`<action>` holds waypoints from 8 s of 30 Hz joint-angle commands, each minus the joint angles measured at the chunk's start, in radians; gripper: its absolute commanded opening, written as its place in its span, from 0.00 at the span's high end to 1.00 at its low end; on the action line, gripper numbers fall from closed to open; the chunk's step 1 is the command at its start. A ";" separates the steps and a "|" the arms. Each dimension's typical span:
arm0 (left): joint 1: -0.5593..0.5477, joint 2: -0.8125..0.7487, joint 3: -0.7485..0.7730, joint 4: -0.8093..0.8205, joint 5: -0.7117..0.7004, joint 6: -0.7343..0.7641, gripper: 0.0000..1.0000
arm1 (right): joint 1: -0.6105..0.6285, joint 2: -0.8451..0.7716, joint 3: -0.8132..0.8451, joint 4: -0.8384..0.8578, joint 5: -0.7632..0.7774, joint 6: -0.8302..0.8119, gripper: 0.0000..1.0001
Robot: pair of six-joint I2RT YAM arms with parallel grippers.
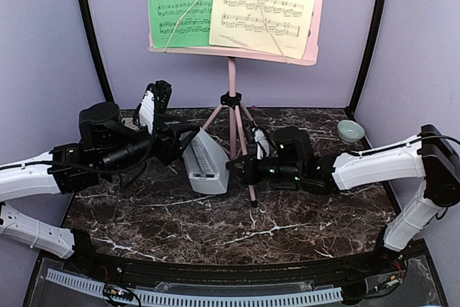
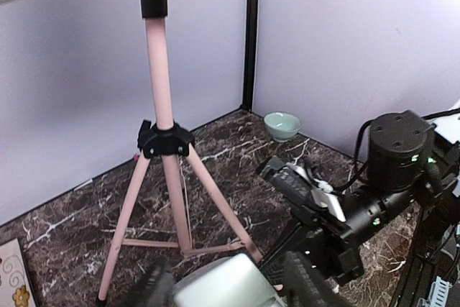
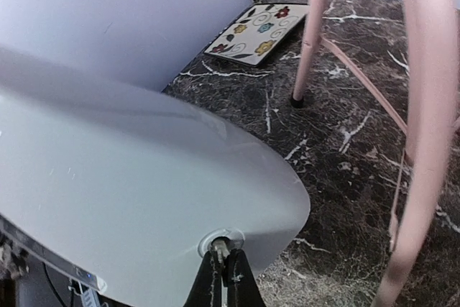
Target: Set up the instrument practice props
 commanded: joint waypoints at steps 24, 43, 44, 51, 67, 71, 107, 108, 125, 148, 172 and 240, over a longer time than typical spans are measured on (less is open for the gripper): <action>0.312 -0.054 -0.217 -0.159 0.256 -0.585 0.20 | -0.068 0.070 -0.008 0.195 -0.200 -0.010 1.00; 0.434 -0.211 -0.654 0.380 0.344 -0.993 0.01 | -0.069 0.025 0.032 0.358 -0.222 0.085 1.00; 0.447 -0.210 -0.669 0.402 0.346 -1.002 0.01 | -0.069 0.025 0.035 0.360 -0.222 0.090 1.00; 0.467 -0.128 -0.645 0.521 0.391 -0.988 0.01 | -0.070 -0.011 0.065 0.372 -0.222 0.116 1.00; 0.466 0.056 -0.560 0.920 0.470 -0.966 0.03 | -0.070 0.010 0.125 0.418 -0.236 0.164 1.00; 0.466 0.101 -0.540 1.026 0.529 -0.971 0.13 | -0.070 0.041 0.138 0.438 -0.234 0.176 1.00; 0.464 -0.214 -0.296 0.309 0.352 -0.487 1.00 | -0.070 0.300 0.379 0.094 -0.126 0.423 1.00; 0.464 -0.216 -0.291 0.300 0.352 -0.473 1.00 | -0.070 0.305 0.400 0.061 -0.117 0.435 1.00; 0.446 -0.141 -0.158 0.157 0.377 -0.313 1.00 | -0.077 0.300 0.421 0.138 -0.215 0.483 0.92; 0.445 -0.018 0.126 -0.233 0.515 -0.109 1.00 | -0.053 0.127 0.297 -0.204 -0.321 -0.229 0.43; 0.412 0.050 0.171 -0.212 0.503 -0.090 1.00 | 0.000 0.222 0.469 -0.388 -0.274 -0.389 0.64; 0.410 0.047 0.145 -0.126 0.499 -0.070 1.00 | 0.082 0.108 0.375 -0.377 -0.044 -0.523 0.73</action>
